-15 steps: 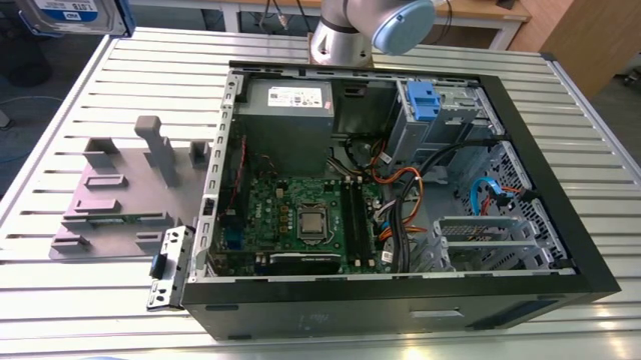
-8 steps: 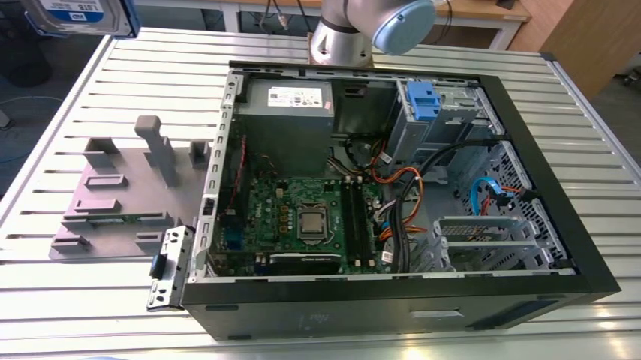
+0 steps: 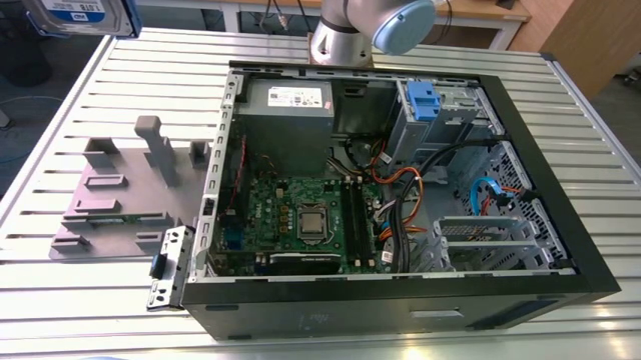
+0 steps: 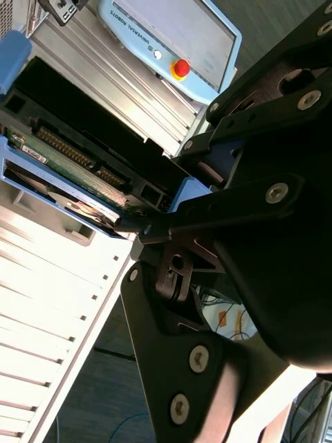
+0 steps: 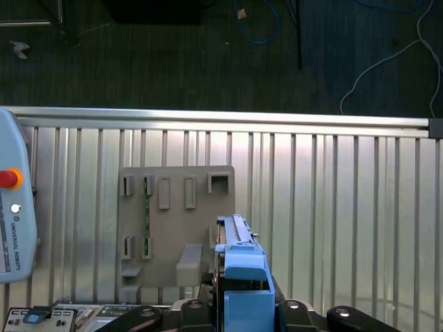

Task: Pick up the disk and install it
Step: 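Pick up the disk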

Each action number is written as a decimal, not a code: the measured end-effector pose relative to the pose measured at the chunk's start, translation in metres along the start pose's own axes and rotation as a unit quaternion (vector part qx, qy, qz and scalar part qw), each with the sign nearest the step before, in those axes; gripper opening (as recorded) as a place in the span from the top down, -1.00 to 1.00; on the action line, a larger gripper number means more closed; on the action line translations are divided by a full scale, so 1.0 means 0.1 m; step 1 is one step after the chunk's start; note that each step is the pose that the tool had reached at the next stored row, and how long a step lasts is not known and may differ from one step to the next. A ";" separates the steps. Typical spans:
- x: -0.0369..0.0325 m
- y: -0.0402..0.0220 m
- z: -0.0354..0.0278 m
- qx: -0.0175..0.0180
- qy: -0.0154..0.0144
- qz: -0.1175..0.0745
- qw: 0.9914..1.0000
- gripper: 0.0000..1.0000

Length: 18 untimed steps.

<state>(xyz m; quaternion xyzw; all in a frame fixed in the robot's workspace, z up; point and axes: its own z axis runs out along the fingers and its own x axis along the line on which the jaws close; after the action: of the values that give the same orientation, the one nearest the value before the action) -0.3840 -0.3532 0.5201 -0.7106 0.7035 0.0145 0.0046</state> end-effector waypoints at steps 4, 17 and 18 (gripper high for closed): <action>0.001 -0.051 0.001 0.000 0.000 0.000 1.000 0.27; 0.003 -0.232 0.007 0.000 0.000 0.000 1.000 0.27; 0.003 -0.234 0.007 0.000 0.000 0.000 1.000 0.27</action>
<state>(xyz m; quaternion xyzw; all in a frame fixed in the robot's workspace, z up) -0.3606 -0.3532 0.5190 -0.7106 0.7034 0.0145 0.0046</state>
